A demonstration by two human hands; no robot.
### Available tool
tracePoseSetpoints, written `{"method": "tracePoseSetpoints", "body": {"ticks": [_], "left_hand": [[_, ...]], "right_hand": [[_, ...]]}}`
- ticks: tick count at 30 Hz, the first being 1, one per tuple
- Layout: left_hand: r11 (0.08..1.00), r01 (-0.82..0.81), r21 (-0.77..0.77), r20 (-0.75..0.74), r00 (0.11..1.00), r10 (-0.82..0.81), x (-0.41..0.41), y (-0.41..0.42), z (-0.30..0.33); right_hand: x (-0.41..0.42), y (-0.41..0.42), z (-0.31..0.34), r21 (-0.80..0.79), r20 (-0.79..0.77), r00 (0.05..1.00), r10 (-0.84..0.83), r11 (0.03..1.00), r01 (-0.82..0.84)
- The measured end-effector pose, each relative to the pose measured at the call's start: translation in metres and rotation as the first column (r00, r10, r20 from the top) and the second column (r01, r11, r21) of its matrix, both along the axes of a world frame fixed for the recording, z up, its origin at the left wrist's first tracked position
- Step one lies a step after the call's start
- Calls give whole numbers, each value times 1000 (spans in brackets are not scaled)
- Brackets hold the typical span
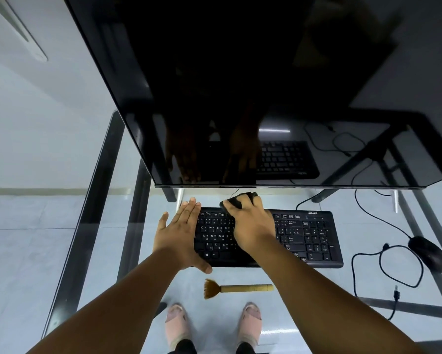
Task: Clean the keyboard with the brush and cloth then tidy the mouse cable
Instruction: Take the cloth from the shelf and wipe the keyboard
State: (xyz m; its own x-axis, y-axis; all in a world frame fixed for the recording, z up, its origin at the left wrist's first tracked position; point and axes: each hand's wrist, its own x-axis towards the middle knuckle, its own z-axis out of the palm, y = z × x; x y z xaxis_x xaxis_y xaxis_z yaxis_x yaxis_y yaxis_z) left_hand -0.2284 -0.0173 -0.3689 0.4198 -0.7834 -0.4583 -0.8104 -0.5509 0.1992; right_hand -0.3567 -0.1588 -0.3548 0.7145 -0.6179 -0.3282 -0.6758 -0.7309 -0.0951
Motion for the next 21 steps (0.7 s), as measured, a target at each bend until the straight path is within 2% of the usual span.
{"method": "tracePoseSetpoints", "body": {"ticks": [5,8,15,21], "left_hand": [[1000,-3,-17,-14,1000,2,0,1,-1],[1000,-1,-13,-14,1000,1,1,1,-1],[1000,-14,-16,-14,1000,14,0,1,-2],[1000,-15,-15,-14,1000,15,1,1,-2]], "right_hand": [[-16,-18,1,-27,-72,995,-69,997,67],[-5,-14,2,30,-54,996,-73,997,75],[-14,0,-1,22,38,997,63,998,-64],[-50,-30,-2,0,10,977,-211,977,211]]}}
